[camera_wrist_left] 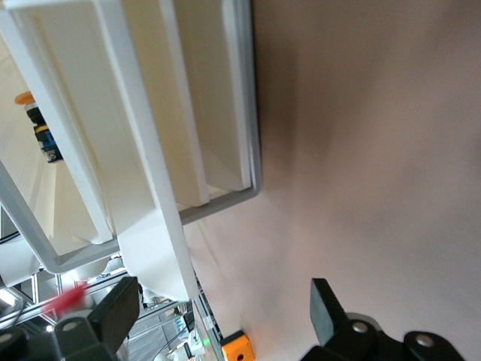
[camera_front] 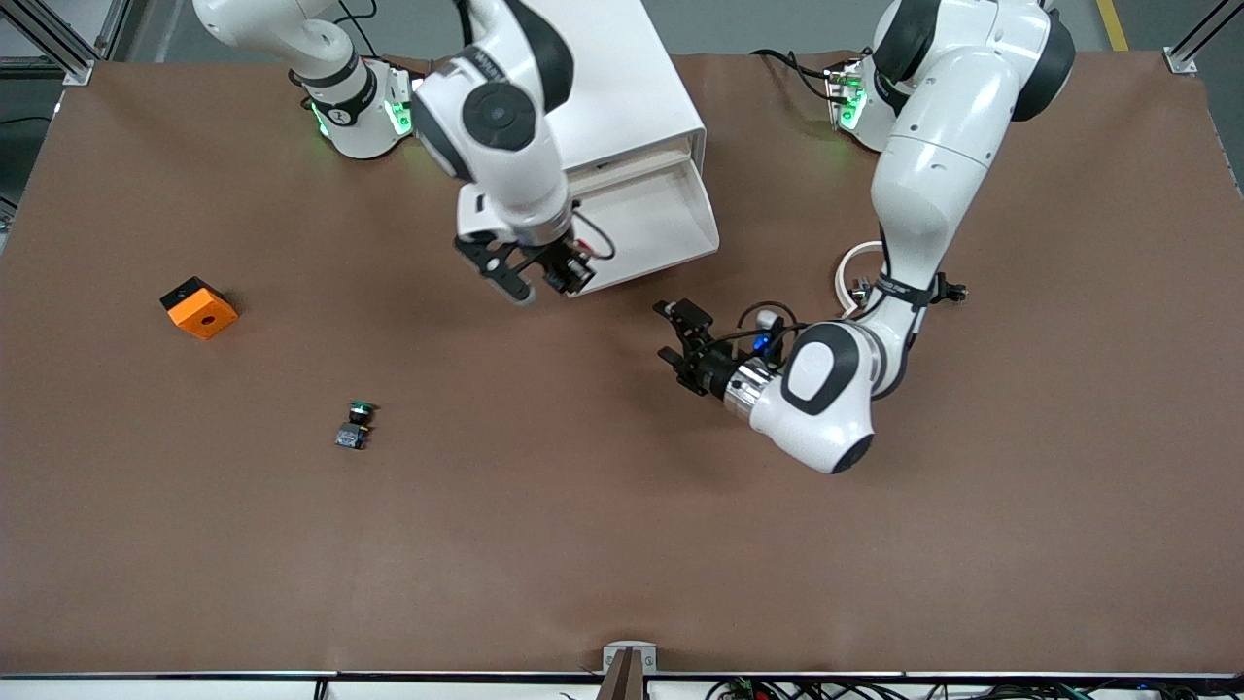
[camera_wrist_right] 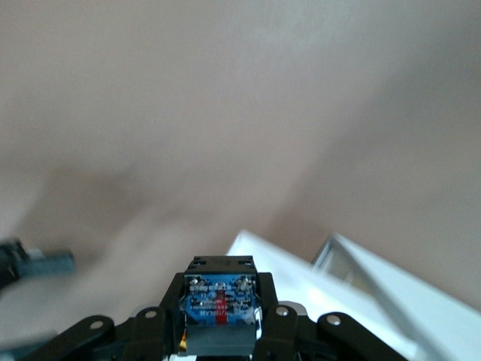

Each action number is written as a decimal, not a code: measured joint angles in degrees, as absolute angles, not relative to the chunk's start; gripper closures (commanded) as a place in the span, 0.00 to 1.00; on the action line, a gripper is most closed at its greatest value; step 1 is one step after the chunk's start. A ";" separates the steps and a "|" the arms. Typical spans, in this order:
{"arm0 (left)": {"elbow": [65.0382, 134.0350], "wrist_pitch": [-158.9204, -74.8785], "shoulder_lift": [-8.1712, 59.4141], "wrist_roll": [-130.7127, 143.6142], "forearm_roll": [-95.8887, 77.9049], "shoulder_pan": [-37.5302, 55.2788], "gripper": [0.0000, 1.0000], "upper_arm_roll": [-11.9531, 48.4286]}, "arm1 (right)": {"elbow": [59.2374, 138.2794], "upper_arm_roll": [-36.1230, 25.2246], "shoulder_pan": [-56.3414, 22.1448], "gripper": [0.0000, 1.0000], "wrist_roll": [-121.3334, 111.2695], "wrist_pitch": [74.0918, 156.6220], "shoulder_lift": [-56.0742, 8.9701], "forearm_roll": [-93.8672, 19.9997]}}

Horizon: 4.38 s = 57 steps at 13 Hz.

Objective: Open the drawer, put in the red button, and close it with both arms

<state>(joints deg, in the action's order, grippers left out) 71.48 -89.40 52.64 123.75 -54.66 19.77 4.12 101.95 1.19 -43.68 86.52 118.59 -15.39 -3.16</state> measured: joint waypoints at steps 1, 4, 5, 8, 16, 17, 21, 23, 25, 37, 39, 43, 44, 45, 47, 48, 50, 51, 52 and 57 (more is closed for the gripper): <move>71.10 -89.34 52.49 122.04 -52.91 18.96 0.00 4.12 | 101.95 1.16 -45.28 1.00 88.83 118.87 -15.40 -3.15; 69.28 -89.31 51.23 116.44 -47.42 17.84 0.00 4.11 | 102.00 1.09 -49.06 1.00 93.50 119.00 -15.64 -2.41; 68.65 -89.34 50.68 114.22 -45.71 17.64 0.00 4.01 | 102.07 1.10 -50.00 1.00 95.20 119.00 -15.94 -1.11; 67.66 -89.33 48.30 103.21 -41.17 16.73 0.00 3.17 | 102.30 1.07 -51.55 1.00 97.54 119.67 -17.85 0.36; 67.32 -90.22 41.04 87.03 -38.57 16.41 0.00 -3.98 | 101.98 0.78 -51.96 0.00 98.23 121.15 -19.34 1.12; 67.31 -90.23 40.21 86.81 -36.43 16.48 0.00 -4.03 | 101.59 0.60 -51.96 0.00 98.20 121.19 -19.34 1.20; 67.30 -90.75 37.82 84.29 -25.05 19.82 0.00 -3.74 | 98.61 -0.61 -50.29 0.00 93.80 120.98 -19.30 1.34; 67.36 -93.19 37.51 79.75 -20.34 23.97 0.00 -3.63 | 97.40 -0.92 -46.59 0.00 86.28 119.08 -19.22 1.39; 67.97 -98.17 37.53 75.59 -17.01 27.52 0.00 -3.46 | 95.18 -1.18 -41.68 0.00 76.57 114.59 -19.05 1.40; 82.33 -116.83 37.47 61.29 -9.62 40.36 0.00 0.59 | 84.43 -1.69 -6.77 0.00 6.74 92.91 -14.93 1.53; 84.86 -116.86 36.96 60.78 -9.62 40.31 0.00 3.14 | 82.21 -1.67 -2.88 0.00 0.23 90.21 -14.58 1.53; 88.22 -116.91 35.48 60.78 -10.11 40.26 0.00 6.96 | 78.31 -1.61 1.02 0.00 -3.12 86.10 -14.52 1.54; 88.90 -116.91 35.07 60.78 -10.37 40.23 0.00 7.72 | 77.23 -1.60 1.74 0.00 -3.13 85.85 -14.51 1.54; 89.50 -116.91 34.65 60.78 -10.44 40.22 0.00 8.47 | 76.39 -1.60 2.44 0.00 -3.18 85.59 -14.51 1.54; 90.50 -116.91 34.07 60.78 -11.34 40.16 0.00 9.92 | 75.15 -1.57 3.26 0.00 -3.24 85.20 -14.50 1.54; 90.94 -116.91 33.93 60.78 -11.93 40.16 0.00 10.64 | 74.52 -1.51 3.34 0.00 -3.24 84.38 -14.49 1.51; 91.74 -116.91 33.71 60.78 -12.82 40.11 0.00 12.12 | 73.79 -1.23 3.33 0.00 -3.12 83.48 -14.27 1.43; 92.11 -116.91 33.63 60.78 -13.45 40.10 0.00 12.90 | 73.64 -1.17 3.33 0.00 -2.92 82.96 -13.71 1.42; 92.42 -116.91 33.58 60.78 -14.38 40.10 0.00 13.68 | 73.58 -1.16 3.37 0.00 -2.79 81.67 -12.76 1.33; 93.86 -116.92 33.41 60.78 -19.10 40.11 0.00 16.09 | 75.38 -1.16 4.01 0.00 -2.78 78.76 -6.67 -1.60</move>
<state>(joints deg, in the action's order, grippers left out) 93.86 -116.92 33.41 60.78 -19.10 40.11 16.09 75.38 -1.16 4.01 -2.78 78.76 -6.67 -1.60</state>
